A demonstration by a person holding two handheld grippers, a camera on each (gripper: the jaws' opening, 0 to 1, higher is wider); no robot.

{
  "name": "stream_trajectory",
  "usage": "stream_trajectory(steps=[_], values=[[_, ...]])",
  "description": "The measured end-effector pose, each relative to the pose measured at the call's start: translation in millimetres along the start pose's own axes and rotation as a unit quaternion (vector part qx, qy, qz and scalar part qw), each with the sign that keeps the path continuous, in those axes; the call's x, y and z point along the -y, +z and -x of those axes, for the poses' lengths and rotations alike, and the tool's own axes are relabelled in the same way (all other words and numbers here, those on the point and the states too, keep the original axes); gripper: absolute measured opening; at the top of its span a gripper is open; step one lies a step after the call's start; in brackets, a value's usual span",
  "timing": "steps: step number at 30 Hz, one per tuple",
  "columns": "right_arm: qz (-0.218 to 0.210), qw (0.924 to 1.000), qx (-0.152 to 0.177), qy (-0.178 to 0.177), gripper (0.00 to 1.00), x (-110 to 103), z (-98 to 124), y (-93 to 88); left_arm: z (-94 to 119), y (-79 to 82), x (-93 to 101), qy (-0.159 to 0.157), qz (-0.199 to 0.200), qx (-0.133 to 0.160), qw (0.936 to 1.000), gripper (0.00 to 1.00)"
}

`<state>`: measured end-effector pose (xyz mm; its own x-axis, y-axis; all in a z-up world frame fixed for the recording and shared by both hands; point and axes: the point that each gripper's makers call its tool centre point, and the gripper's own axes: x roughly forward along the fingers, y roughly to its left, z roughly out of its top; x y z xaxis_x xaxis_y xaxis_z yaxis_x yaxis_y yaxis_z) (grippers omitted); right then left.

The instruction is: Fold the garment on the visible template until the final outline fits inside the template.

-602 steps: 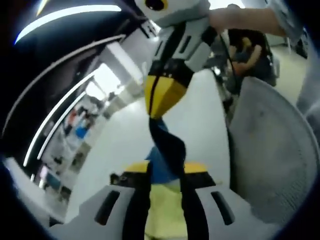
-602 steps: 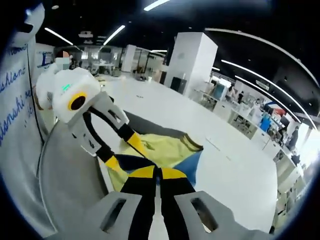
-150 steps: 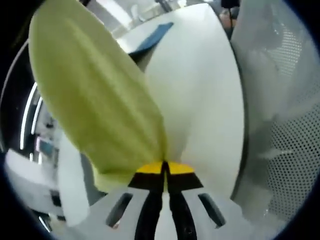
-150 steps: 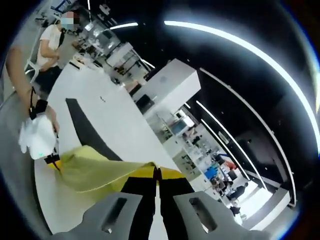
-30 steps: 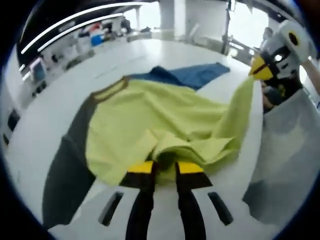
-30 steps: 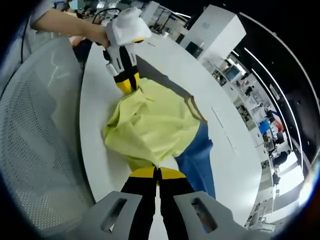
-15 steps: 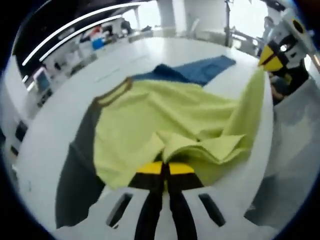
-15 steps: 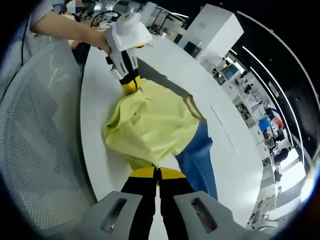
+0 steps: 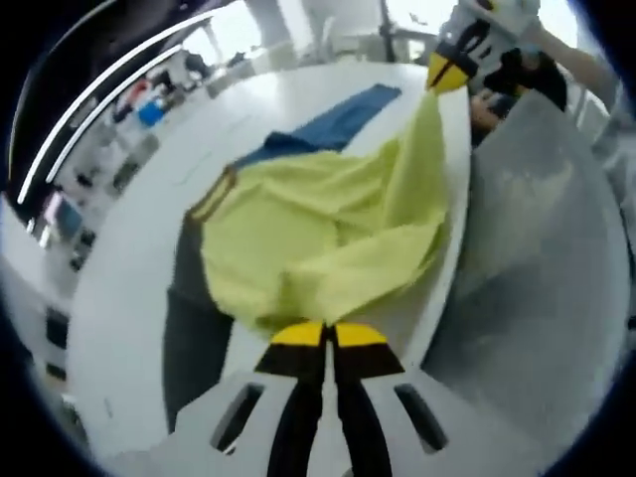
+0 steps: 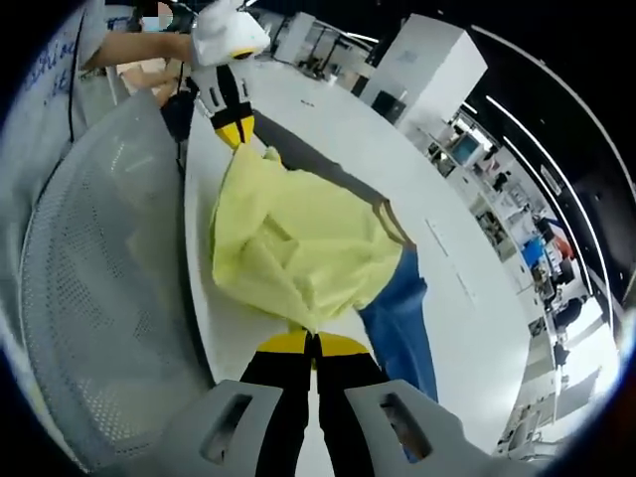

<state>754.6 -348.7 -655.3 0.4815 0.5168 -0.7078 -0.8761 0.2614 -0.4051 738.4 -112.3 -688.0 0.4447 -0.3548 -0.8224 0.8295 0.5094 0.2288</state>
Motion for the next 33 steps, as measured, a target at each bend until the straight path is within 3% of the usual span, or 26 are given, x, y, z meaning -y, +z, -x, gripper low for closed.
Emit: stream_trajectory(steps=[3,8,14,23,33], values=[[0.006,0.9999,-0.001,0.012,0.01,-8,4,2.0,13,-15.8,8.7,-0.016,-0.017,-0.028,0.9993,0.00],[0.012,0.9993,-0.004,0.036,0.01,-22,8,2.2,23,-44.2,14.8,-0.014,-0.039,-0.073,0.9965,0.00],[0.013,0.9981,-0.016,0.059,0.01,-37,8,-4.3,25,-62.0,19.7,-0.012,-0.052,-0.102,0.9933,0.00],[-0.003,0.9956,-0.033,0.088,0.01,-55,8,-13.5,27,-63.7,35.4,-0.030,-0.062,-0.104,0.9922,0.00],[-0.016,0.9921,-0.046,0.116,0.02,-68,10,-17.8,34,-70.0,38.7,-0.032,-0.071,-0.111,0.9908,0.00]])
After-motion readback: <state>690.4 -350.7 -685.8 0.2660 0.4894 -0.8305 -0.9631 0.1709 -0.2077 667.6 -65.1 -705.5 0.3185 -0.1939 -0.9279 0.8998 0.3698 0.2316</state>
